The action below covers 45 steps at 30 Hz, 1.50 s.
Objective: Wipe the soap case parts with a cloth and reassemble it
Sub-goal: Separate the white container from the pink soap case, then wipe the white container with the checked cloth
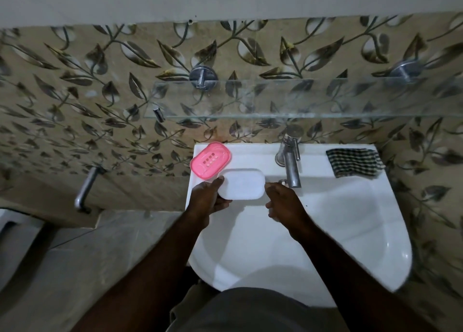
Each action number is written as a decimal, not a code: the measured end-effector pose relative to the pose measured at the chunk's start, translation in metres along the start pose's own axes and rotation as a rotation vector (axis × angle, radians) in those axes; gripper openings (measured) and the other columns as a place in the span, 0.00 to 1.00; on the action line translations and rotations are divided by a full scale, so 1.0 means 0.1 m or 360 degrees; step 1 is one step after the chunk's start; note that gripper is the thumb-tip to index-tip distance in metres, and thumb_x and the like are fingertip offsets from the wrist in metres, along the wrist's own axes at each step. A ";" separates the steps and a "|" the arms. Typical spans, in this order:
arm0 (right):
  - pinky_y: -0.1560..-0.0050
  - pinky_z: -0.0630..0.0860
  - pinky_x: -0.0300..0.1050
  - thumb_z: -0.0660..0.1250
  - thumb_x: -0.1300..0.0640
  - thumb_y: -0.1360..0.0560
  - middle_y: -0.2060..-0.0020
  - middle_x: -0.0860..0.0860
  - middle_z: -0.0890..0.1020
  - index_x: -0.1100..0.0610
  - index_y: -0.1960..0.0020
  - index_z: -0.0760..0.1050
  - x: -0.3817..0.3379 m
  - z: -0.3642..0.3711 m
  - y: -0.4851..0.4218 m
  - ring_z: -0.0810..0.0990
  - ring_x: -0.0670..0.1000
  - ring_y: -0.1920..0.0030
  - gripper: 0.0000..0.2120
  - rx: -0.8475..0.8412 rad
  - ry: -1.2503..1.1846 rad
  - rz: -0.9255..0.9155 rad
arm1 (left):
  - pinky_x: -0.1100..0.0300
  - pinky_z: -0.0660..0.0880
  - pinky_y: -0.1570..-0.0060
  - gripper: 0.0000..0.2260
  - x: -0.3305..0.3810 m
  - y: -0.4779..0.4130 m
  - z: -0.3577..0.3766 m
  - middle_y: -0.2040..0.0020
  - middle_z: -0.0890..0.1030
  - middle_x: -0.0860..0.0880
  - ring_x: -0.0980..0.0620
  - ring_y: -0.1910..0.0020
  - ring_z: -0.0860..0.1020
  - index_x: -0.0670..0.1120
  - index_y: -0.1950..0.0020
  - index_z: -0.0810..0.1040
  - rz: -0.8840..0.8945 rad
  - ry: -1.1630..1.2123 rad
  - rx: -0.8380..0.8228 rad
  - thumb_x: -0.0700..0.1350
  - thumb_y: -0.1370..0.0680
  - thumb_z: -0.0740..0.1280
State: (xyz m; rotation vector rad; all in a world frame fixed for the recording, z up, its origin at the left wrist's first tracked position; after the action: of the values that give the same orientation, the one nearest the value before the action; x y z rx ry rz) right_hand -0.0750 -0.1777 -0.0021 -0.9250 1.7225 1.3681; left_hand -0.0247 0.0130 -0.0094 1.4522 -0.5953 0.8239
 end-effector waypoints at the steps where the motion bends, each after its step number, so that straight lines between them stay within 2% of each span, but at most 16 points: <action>1: 0.70 0.68 0.40 0.59 0.49 0.19 0.65 0.56 0.73 0.59 0.54 0.75 0.02 -0.02 0.00 0.70 0.50 0.68 0.14 0.0008 -0.0003 0.0018 | 0.55 0.81 0.66 0.12 -0.01 0.01 0.00 0.60 0.81 0.41 0.43 0.64 0.83 0.43 0.52 0.72 0.0023 0.0000 -0.0035 0.51 0.23 0.69; 4: 0.68 0.69 0.42 0.59 0.47 0.19 0.63 0.55 0.74 0.60 0.56 0.73 0.09 -0.07 -0.01 0.72 0.50 0.68 0.17 0.0027 -0.0044 0.0080 | 0.53 0.82 0.61 0.10 -0.06 0.03 0.01 0.67 0.74 0.46 0.42 0.62 0.84 0.44 0.54 0.72 0.0124 -0.0058 -0.0132 0.49 0.21 0.67; 9: 0.61 0.75 0.48 0.59 0.43 0.20 0.56 0.55 0.79 0.58 0.52 0.76 0.22 -0.15 -0.02 0.79 0.52 0.60 0.19 -0.0026 -0.0284 0.0234 | 0.55 0.81 0.61 0.04 -0.11 0.05 -0.01 0.62 0.78 0.45 0.43 0.61 0.83 0.42 0.48 0.76 0.0250 -0.0236 -0.0221 0.42 0.20 0.65; 12: 0.65 0.73 0.43 0.61 0.39 0.22 0.67 0.49 0.77 0.54 0.63 0.72 0.25 -0.21 -0.04 0.76 0.49 0.67 0.20 -0.0033 -0.0435 0.0389 | 0.55 0.81 0.61 0.12 -0.12 0.08 -0.02 0.60 0.80 0.42 0.44 0.62 0.84 0.40 0.39 0.76 0.0231 -0.0281 -0.0364 0.41 0.21 0.66; 15: 0.70 0.61 0.39 0.65 0.41 0.23 0.76 0.44 0.68 0.51 0.70 0.66 0.26 -0.22 -0.07 0.65 0.45 0.76 0.22 0.0009 -0.0577 0.0399 | 0.54 0.81 0.59 0.16 -0.12 0.12 0.01 0.57 0.81 0.39 0.44 0.60 0.84 0.41 0.39 0.77 0.0175 -0.0386 -0.0410 0.49 0.22 0.68; 17: 0.66 0.58 0.41 0.66 0.45 0.23 0.76 0.45 0.66 0.52 0.68 0.66 0.27 -0.24 -0.11 0.62 0.46 0.76 0.19 0.0024 -0.0637 0.0378 | 0.51 0.81 0.56 0.21 -0.10 0.13 0.04 0.57 0.81 0.38 0.42 0.59 0.84 0.41 0.43 0.79 0.0128 -0.0415 -0.0349 0.57 0.24 0.68; 20: 0.66 0.58 0.42 0.68 0.47 0.23 0.74 0.46 0.69 0.53 0.65 0.70 0.26 -0.24 -0.13 0.65 0.46 0.74 0.15 0.0013 -0.0613 0.0331 | 0.50 0.82 0.57 0.27 -0.06 0.11 0.08 0.61 0.81 0.40 0.41 0.60 0.84 0.41 0.49 0.80 0.0068 -0.0439 -0.0145 0.65 0.28 0.67; 22: 0.65 0.61 0.41 0.68 0.46 0.24 0.72 0.46 0.73 0.52 0.64 0.73 0.27 -0.21 -0.15 0.70 0.46 0.73 0.14 0.0006 -0.0582 0.0317 | 0.50 0.82 0.59 0.28 -0.04 0.09 0.11 0.64 0.80 0.41 0.42 0.63 0.84 0.39 0.54 0.78 0.0068 -0.0502 -0.0026 0.66 0.29 0.68; 25: 0.66 0.65 0.39 0.67 0.48 0.24 0.67 0.48 0.75 0.51 0.63 0.74 0.30 -0.16 -0.19 0.74 0.44 0.70 0.12 0.0010 -0.0517 0.0311 | 0.47 0.82 0.58 0.25 -0.03 0.06 0.13 0.69 0.77 0.42 0.40 0.63 0.84 0.41 0.58 0.74 0.0057 -0.0608 -0.0036 0.63 0.29 0.71; 27: 0.65 0.68 0.39 0.66 0.50 0.23 0.64 0.49 0.78 0.51 0.60 0.76 0.32 -0.15 -0.21 0.78 0.45 0.66 0.08 0.0006 -0.0527 0.0324 | 0.48 0.82 0.57 0.23 -0.02 0.05 0.13 0.69 0.77 0.43 0.40 0.63 0.84 0.41 0.58 0.74 -0.0007 -0.0633 -0.0077 0.62 0.30 0.72; 30: 0.51 0.74 0.45 0.64 0.54 0.23 0.55 0.54 0.82 0.53 0.52 0.79 0.36 -0.17 -0.23 0.81 0.52 0.51 0.06 -0.0073 -0.0602 0.0348 | 0.48 0.82 0.55 0.25 0.00 0.05 0.13 0.68 0.77 0.44 0.41 0.62 0.83 0.40 0.53 0.76 -0.0125 -0.0584 -0.0171 0.62 0.30 0.73; 33: 0.40 0.75 0.52 0.61 0.55 0.20 0.50 0.60 0.82 0.58 0.45 0.77 0.39 -0.15 -0.23 0.81 0.58 0.47 0.09 -0.0178 -0.0743 0.0390 | 0.46 0.81 0.50 0.26 0.00 0.06 0.15 0.54 0.80 0.43 0.38 0.58 0.83 0.43 0.43 0.78 -0.0283 -0.0431 -0.0347 0.60 0.31 0.74; 35: 0.41 0.77 0.52 0.60 0.56 0.19 0.48 0.62 0.81 0.59 0.44 0.76 0.41 -0.13 -0.25 0.82 0.59 0.47 0.10 -0.0191 -0.0786 0.0404 | 0.46 0.81 0.49 0.27 -0.01 0.05 0.16 0.47 0.79 0.45 0.39 0.55 0.83 0.45 0.40 0.78 -0.0312 -0.0381 -0.0418 0.60 0.32 0.75; 38: 0.42 0.76 0.52 0.59 0.59 0.19 0.49 0.62 0.81 0.60 0.46 0.76 0.47 -0.12 -0.27 0.82 0.59 0.48 0.08 -0.0184 -0.0798 0.0415 | 0.47 0.82 0.51 0.31 -0.03 0.01 0.17 0.45 0.78 0.45 0.41 0.53 0.83 0.45 0.40 0.79 -0.0284 -0.0431 -0.0400 0.61 0.35 0.77; 42: 0.48 0.78 0.49 0.59 0.64 0.20 0.48 0.65 0.80 0.65 0.44 0.74 0.61 -0.20 -0.31 0.81 0.60 0.50 0.09 -0.0155 -0.0757 0.0456 | 0.49 0.82 0.52 0.30 -0.03 -0.02 0.22 0.56 0.76 0.44 0.46 0.59 0.82 0.37 0.52 0.78 -0.0173 -0.0515 -0.0332 0.61 0.38 0.79; 45: 0.49 0.78 0.48 0.59 0.66 0.20 0.49 0.66 0.79 0.67 0.44 0.74 0.68 -0.23 -0.36 0.81 0.61 0.51 0.08 -0.0131 -0.0771 0.0484 | 0.51 0.82 0.51 0.25 -0.01 -0.01 0.27 0.59 0.74 0.42 0.47 0.59 0.80 0.41 0.59 0.75 -0.0095 -0.0639 -0.0440 0.59 0.37 0.79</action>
State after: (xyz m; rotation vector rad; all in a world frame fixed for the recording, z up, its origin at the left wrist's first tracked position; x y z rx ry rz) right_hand -0.0779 -0.2127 -0.0738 -0.3326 1.4730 1.7038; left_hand -0.0213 -0.0136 -0.0092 1.3773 -0.9250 0.3825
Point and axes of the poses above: each hand's wrist, its own y-axis away from the middle knuckle, its own z-axis out of the palm, x = y × z, the point moved 1 cm from there along -y, towards the middle knuckle
